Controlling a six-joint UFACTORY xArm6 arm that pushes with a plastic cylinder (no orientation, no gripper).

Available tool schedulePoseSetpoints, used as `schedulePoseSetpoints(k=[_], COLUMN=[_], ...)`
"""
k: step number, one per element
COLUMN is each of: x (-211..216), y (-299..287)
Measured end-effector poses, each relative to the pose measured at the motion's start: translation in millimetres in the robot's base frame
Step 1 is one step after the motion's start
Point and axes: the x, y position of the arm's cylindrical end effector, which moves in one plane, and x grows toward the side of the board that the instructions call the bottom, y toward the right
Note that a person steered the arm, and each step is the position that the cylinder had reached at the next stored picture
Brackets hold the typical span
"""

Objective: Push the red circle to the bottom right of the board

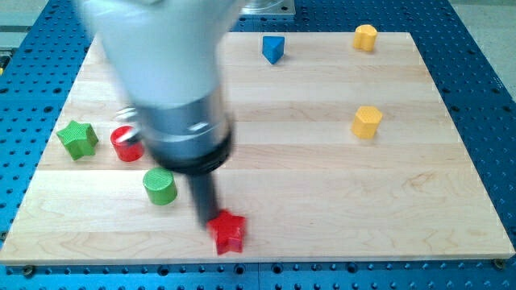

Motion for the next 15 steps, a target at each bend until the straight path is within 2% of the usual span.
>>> schedulePoseSetpoints(k=[1,2,3,4,8,9,11,12,13,15], x=[-36.1,-37.9,-9.0,-8.3,-26.9,-36.2,-78.9,-101.0,-107.0,-136.3], y=[14.5,-45.3,-101.5,-115.5,-115.9,-133.6,-161.8,-147.6,-82.8,-144.6])
